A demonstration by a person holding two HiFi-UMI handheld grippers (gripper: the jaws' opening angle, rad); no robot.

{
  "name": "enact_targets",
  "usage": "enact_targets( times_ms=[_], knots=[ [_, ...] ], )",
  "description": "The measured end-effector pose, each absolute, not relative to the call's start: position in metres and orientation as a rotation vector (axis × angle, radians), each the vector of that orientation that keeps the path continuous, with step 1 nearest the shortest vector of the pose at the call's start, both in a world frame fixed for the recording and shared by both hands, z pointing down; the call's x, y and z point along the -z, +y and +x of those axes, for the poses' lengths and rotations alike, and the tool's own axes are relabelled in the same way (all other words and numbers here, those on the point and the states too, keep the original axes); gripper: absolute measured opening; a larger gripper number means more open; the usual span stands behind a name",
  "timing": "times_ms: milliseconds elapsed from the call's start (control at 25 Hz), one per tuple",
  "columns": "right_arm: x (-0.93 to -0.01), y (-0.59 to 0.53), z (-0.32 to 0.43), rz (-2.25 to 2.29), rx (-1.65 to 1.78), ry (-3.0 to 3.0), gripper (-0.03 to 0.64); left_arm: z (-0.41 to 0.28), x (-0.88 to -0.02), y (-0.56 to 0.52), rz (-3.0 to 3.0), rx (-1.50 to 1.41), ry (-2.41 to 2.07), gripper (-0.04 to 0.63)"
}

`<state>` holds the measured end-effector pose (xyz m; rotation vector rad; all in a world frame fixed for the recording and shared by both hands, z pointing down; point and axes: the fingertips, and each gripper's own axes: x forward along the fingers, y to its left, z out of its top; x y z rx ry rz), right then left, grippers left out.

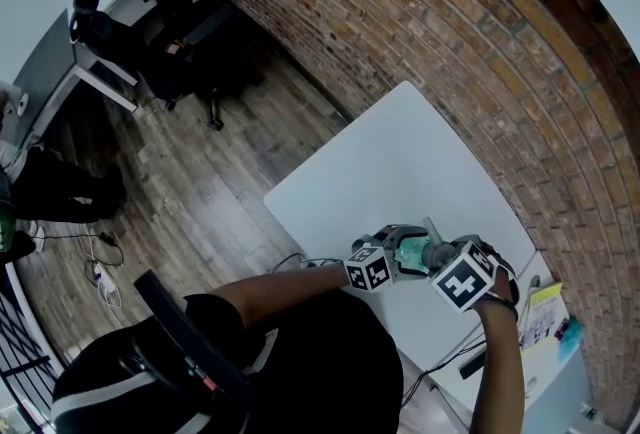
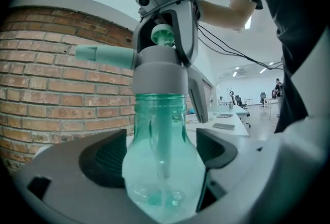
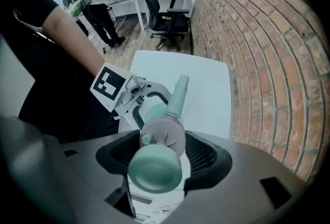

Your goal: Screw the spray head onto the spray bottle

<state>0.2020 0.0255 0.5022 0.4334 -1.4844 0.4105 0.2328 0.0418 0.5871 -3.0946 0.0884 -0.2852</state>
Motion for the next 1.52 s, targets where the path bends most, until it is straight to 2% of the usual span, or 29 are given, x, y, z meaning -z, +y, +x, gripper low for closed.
enact_targets(
  times_ms=[280, 600, 760, 1160, 1520],
  knots=[
    [-0.491, 0.033, 0.196, 0.317, -0.365, -1.607, 0.285, 0.233, -0.586, 0.041, -3.109, 0.269, 0.082, 0.403],
    [-0.462, 0.04, 0.187, 0.086, 0.048, -1.624, 0.29, 0.231, -0.587, 0.041, -3.114, 0.259, 0.089, 0.403],
    [-0.476, 0.04, 0.192, 0.012, 0.129, -1.572, 0.288, 0.231, -0.587, 0.041, -3.114, 0.257, 0.088, 0.403],
    [-0.5, 0.036, 0.195, 0.074, -0.03, -1.605, 0.285, 0.23, -0.588, 0.041, -3.113, 0.262, 0.089, 0.403],
    [-0.5, 0.027, 0.197, 0.364, -0.336, -1.58, 0.285, 0.231, -0.588, 0.041, -3.109, 0.253, 0.107, 0.403]
  ],
)
